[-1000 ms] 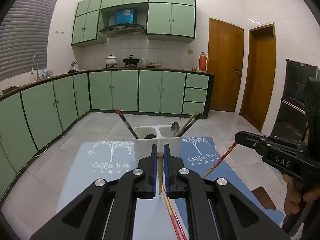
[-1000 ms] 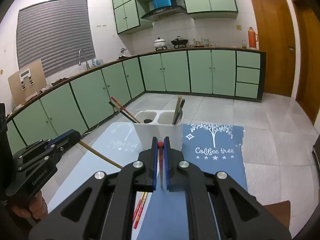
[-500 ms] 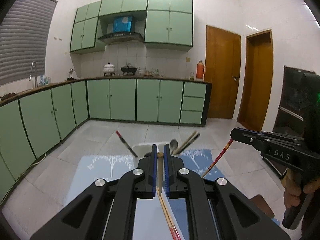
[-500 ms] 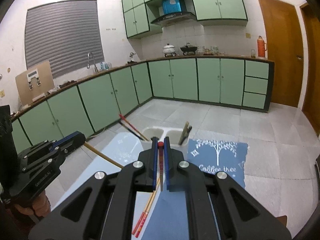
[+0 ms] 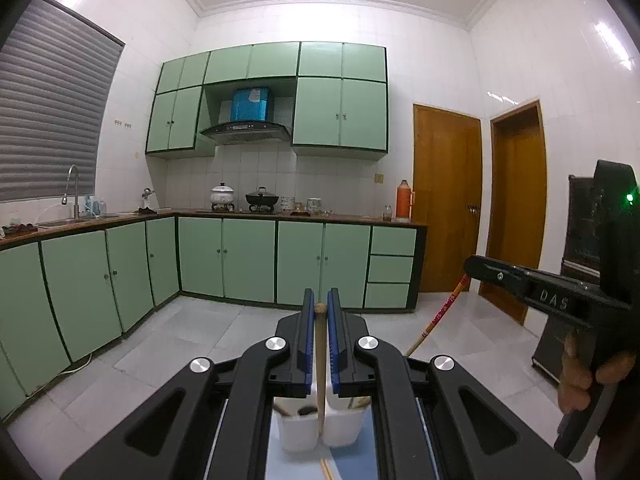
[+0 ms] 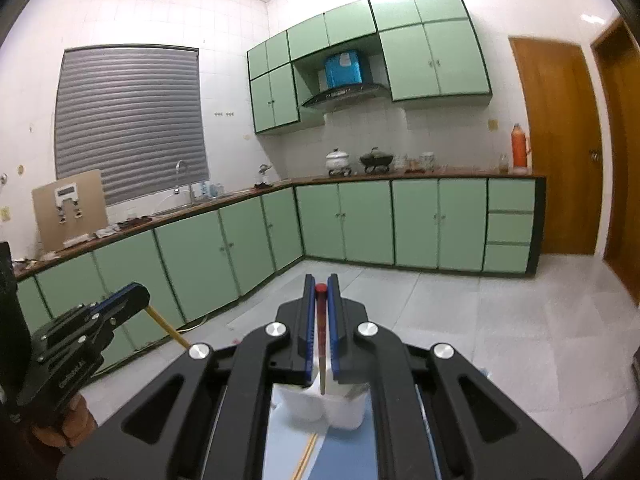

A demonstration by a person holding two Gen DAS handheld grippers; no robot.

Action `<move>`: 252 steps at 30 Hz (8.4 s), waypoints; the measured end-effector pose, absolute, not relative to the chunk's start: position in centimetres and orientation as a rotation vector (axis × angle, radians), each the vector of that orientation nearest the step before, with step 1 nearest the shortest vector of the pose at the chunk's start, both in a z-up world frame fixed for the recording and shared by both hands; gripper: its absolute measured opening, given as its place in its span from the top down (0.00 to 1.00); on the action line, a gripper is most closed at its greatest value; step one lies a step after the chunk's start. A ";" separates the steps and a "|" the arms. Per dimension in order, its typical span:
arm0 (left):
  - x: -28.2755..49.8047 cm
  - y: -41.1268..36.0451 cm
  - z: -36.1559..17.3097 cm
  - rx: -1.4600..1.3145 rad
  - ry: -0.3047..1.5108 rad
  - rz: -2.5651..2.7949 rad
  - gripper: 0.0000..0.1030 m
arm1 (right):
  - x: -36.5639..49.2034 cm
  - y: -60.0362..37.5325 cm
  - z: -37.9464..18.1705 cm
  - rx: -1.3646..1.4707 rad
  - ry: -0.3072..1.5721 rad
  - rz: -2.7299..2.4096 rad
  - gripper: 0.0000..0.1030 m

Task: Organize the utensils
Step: 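Lift both chopsticks, carry them over the white caddy and open both tools, then move both open tools back over the last two red chopsticks, then grasp a red-patterned chopstick with the right tool, then grasp the other red-patterned chopstick with the left tool while the right tool holds its chopstick, then lift both red chopsticks and carry them over the white caddy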

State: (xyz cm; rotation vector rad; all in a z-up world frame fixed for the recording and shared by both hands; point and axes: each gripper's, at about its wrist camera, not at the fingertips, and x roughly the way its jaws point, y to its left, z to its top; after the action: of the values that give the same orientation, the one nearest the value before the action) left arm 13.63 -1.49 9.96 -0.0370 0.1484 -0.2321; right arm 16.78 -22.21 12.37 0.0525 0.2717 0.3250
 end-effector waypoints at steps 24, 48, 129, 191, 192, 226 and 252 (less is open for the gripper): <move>27.2 -1.6 3.7 -0.046 0.278 -0.177 0.94 | 27.8 -18.6 3.9 -0.014 0.497 0.317 0.94; 17.1 0.1 2.4 -0.073 0.285 -0.149 0.46 | 16.3 -23.2 3.1 0.075 0.353 0.209 0.36; 7.2 4.1 -17.1 -0.069 0.727 -0.054 0.18 | 4.7 -12.7 -20.1 -0.064 0.810 0.219 0.83; 7.4 -5.1 -19.3 -0.047 0.825 -0.080 0.94 | 4.6 -21.6 -18.9 0.139 0.783 0.119 0.95; 7.3 -5.1 -19.1 -0.050 0.825 -0.082 0.94 | 4.6 -21.5 -18.8 0.135 0.779 0.121 0.95; 6.4 -2.8 -9.7 -0.079 0.577 -0.098 0.95 | 4.5 -21.2 -10.6 0.065 0.584 0.160 0.95; 6.4 -1.1 -4.1 -0.097 0.466 -0.146 0.95 | 5.7 -22.1 -3.9 0.110 0.503 0.222 0.95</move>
State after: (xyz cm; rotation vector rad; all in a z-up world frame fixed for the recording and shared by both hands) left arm 6.41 -1.14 -4.10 -0.0970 0.4661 -0.1460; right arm 5.66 -22.10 -3.93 0.1103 0.5025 0.2224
